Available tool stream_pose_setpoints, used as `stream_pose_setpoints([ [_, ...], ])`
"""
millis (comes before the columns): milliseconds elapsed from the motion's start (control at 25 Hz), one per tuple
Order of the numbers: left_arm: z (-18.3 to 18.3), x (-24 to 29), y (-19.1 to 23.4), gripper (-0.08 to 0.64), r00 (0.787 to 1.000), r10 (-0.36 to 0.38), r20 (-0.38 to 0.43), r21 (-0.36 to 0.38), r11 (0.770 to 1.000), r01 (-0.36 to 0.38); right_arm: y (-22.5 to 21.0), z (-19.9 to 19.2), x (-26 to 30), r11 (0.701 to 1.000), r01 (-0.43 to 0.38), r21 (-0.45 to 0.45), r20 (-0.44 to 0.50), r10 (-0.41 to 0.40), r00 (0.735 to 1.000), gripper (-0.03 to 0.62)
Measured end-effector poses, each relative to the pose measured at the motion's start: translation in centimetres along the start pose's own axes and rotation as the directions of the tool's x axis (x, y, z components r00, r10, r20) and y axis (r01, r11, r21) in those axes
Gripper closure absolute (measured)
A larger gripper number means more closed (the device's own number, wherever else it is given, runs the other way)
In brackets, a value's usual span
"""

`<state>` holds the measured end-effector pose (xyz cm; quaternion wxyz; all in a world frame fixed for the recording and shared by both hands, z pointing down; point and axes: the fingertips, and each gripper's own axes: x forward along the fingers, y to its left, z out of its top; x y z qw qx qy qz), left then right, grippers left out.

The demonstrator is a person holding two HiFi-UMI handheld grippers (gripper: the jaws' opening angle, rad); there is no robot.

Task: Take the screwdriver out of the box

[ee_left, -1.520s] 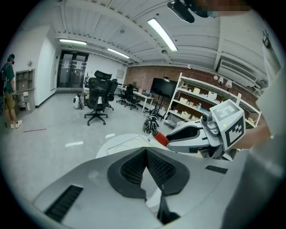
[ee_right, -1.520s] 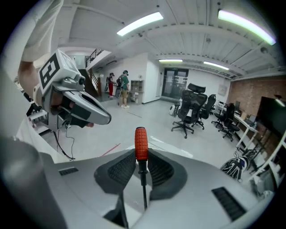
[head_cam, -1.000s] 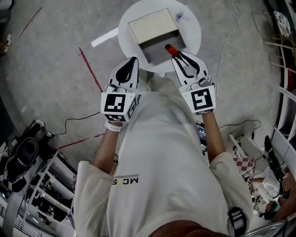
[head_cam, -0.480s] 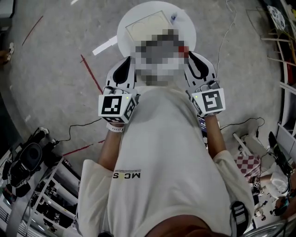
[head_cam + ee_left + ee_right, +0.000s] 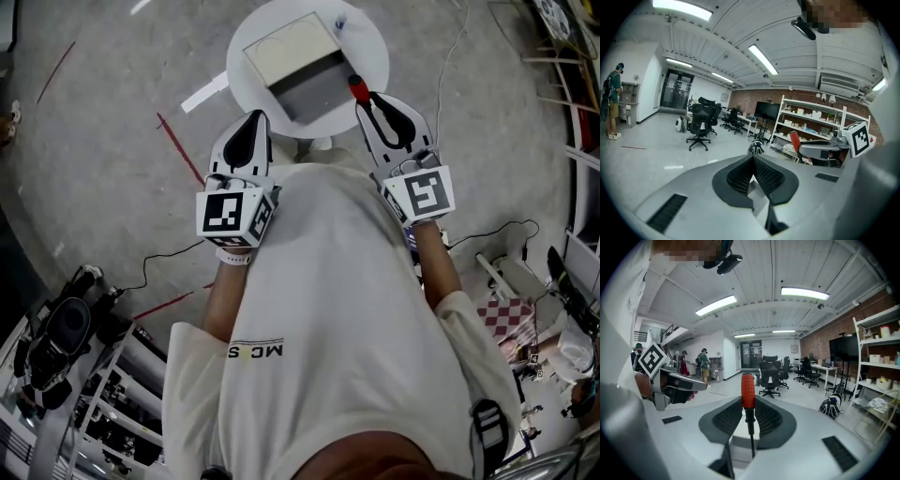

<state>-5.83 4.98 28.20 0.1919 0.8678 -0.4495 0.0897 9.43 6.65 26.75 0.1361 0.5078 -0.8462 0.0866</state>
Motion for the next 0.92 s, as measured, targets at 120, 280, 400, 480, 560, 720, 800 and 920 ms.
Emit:
stream_pose_setpoints([
  [120, -0.08, 0.09, -0.33, 0.557, 1.000, -0.011, -0.001, 0.006, 1.000, 0.011, 0.29, -0.02, -0.11, 1.000, -0.008, 0.015, 0.003, 0.008, 1.000, 0.454],
  [280, 0.27, 0.00, -0.39, 0.557, 1.000, -0.019, 0.005, 0.011, 1.000, 0.019, 0.70, 0.06, -0.13, 1.000, -0.016, 0.019, 0.000, 0.016, 1.000, 0.454],
  [400, 0.16, 0.19, -0.50, 0.557, 1.000, -0.020, 0.003, 0.009, 1.000, 0.020, 0.33, -0.21, -0.15, 0.999, -0.012, 0.042, -0.003, 0.012, 1.000, 0.454],
  [480, 0.12, 0.34, -0.71, 0.557, 1.000, -0.022, 0.003, 0.007, 1.000, 0.022, -0.03, -0.43, -0.27, 0.998, -0.006, 0.061, -0.001, 0.006, 1.000, 0.454],
  [560, 0.14, 0.44, -0.91, 0.557, 1.000, -0.024, 0.007, 0.007, 1.000, 0.024, -0.07, -0.51, -0.36, 0.998, -0.007, 0.066, 0.000, 0.007, 1.000, 0.454],
  [720, 0.04, 0.39, -0.97, 0.557, 0.999, -0.034, 0.005, 0.015, 0.999, 0.033, 0.37, -0.47, -0.27, 0.998, -0.011, 0.062, 0.001, 0.011, 1.000, 0.454],
  [800, 0.00, 0.33, -0.94, 0.557, 0.999, -0.037, 0.000, 0.016, 0.999, 0.037, 0.48, -0.43, -0.26, 0.998, -0.009, 0.069, 0.003, 0.009, 1.000, 0.454],
  [920, 0.07, 0.38, -1.01, 0.557, 0.999, -0.043, -0.009, 0.021, 0.999, 0.043, 0.46, -0.38, -0.31, 0.997, -0.003, 0.077, 0.006, 0.002, 1.000, 0.454],
])
